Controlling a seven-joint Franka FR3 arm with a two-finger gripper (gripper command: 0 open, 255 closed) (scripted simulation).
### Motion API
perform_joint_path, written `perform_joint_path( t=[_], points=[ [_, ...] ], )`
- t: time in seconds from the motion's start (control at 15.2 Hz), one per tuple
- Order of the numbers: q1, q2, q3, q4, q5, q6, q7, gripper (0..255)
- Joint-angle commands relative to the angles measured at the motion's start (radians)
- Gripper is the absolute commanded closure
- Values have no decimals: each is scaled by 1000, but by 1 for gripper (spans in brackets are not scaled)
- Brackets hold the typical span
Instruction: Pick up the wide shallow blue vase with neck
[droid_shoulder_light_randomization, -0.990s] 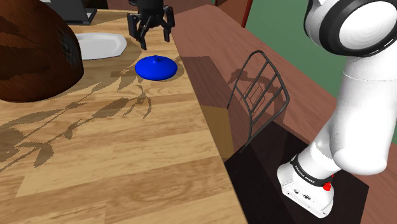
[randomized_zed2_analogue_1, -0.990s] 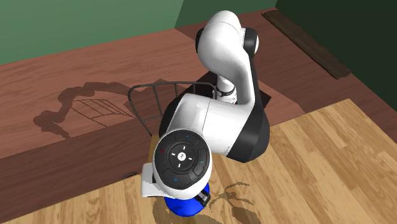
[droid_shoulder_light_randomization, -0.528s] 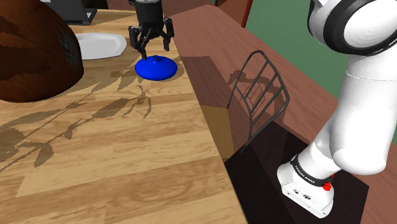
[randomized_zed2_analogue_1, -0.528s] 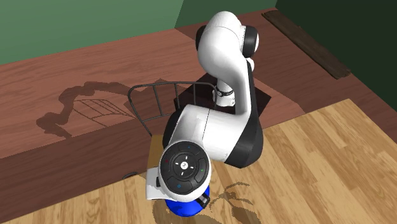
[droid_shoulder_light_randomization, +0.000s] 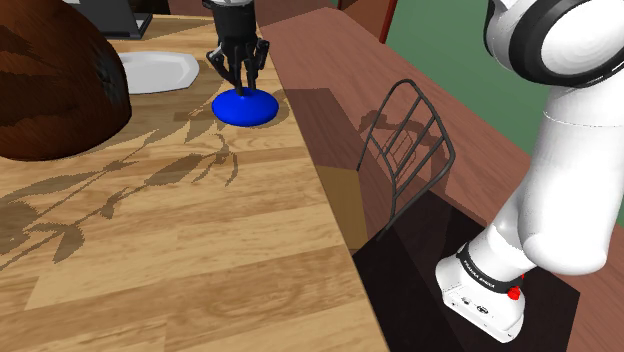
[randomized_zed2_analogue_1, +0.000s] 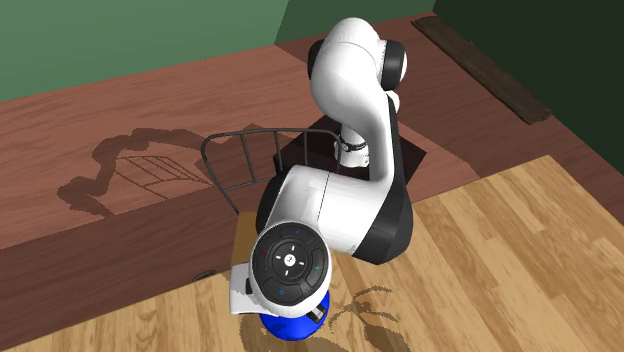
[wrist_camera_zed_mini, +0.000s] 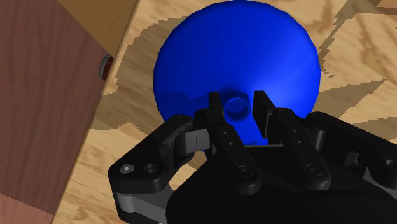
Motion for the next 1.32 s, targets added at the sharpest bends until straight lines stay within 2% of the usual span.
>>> perform_joint_path(
  t=[0.0, 0.13, 0.46, 0.86, 1.12, 1.25],
  points=[
    [0, 1, 0, -2, 0, 0, 0, 255],
    [0, 1, 0, -1, 0, 1, 0, 255],
    [12, 25, -1, 104, -7, -80, -5, 255],
    [36, 76, -3, 268, -21, -193, -12, 255],
    [65, 137, -8, 426, -38, -290, -20, 255],
    [66, 140, -8, 434, -39, -295, -21, 255]
  ],
)
